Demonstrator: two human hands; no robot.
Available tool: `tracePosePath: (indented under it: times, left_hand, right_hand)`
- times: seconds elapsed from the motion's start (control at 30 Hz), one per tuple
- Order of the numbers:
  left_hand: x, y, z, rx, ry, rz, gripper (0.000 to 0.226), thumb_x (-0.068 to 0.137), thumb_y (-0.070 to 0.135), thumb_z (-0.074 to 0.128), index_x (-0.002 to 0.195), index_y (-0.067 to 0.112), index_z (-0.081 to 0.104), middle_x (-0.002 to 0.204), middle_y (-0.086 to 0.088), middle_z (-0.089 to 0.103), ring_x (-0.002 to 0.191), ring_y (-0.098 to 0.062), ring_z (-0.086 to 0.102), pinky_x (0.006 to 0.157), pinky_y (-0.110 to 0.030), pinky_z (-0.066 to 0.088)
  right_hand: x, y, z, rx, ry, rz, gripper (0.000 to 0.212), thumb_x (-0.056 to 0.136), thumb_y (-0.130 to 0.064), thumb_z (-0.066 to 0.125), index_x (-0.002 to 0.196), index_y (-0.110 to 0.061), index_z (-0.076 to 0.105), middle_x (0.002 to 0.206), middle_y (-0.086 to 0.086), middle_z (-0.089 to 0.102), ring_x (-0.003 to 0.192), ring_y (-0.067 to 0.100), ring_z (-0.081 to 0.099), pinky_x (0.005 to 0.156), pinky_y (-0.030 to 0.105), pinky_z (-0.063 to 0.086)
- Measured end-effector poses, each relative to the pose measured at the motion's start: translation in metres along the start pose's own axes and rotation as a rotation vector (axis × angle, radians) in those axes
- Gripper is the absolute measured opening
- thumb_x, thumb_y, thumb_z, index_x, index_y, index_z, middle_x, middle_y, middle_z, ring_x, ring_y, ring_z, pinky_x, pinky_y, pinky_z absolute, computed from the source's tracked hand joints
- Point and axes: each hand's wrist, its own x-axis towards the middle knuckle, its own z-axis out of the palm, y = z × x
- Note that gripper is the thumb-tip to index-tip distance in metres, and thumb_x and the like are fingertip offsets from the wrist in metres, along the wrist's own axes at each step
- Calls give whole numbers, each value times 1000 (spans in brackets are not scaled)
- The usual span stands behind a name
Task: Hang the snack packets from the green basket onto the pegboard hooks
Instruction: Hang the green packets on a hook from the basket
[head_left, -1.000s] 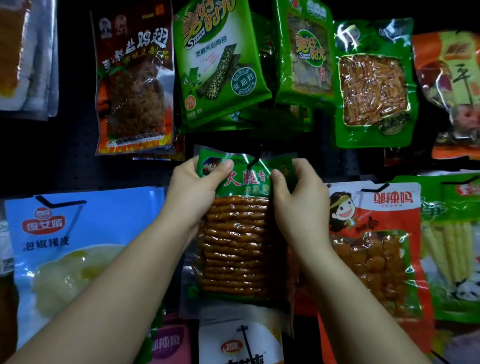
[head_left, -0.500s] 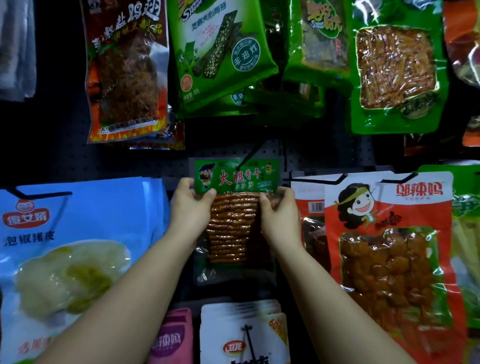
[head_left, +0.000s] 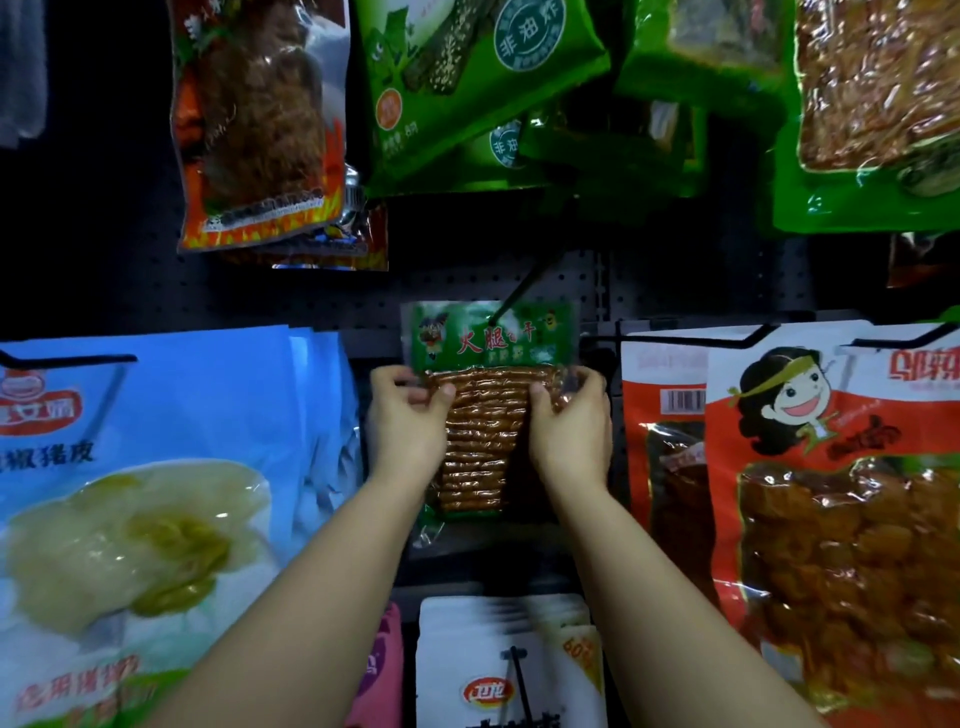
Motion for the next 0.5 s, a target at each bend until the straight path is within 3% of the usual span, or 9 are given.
tracePosePath:
  times: [0.13, 0.27, 0.37, 0.5]
  left_hand:
    - [-23, -19, -3, 13, 18, 30, 41, 83, 11, 68, 111, 19, 40, 108, -5, 55, 92, -22, 59, 86, -42, 51]
    - [-43, -40, -6, 66, 15, 18, 44, 83, 5, 66, 118, 13, 40, 106, -7, 53, 94, -28, 59, 86, -45, 51]
    - [-51, -53, -10, 76, 22, -54, 44, 84, 7, 66, 120, 12, 41, 110, -9, 53, 95, -26, 58, 87, -48, 51]
    - [-69, -73, -19, 75, -4, -178, 41, 84, 11, 67, 119, 14, 44, 109, -5, 56, 94, -19, 57, 80, -33, 48]
  right_hand:
    - [-37, 26, 0, 21, -2, -20, 64, 88, -28, 64, 142, -11, 33, 136, 10, 43, 129, 26, 40, 102, 34, 35]
    - [-61, 50, 0, 24, -46, -14, 56, 89, -24, 63, 138, -8, 39, 130, 13, 44, 122, 27, 45, 100, 35, 37]
    - [-67, 55, 0, 49, -91, -14, 56, 89, -23, 63, 137, -10, 38, 130, 10, 42, 119, 25, 49, 93, 27, 39]
    - [-79, 64, -12, 122, -223, 123, 73, 84, -23, 69, 142, -12, 25, 131, 8, 48, 117, 23, 54, 87, 24, 45]
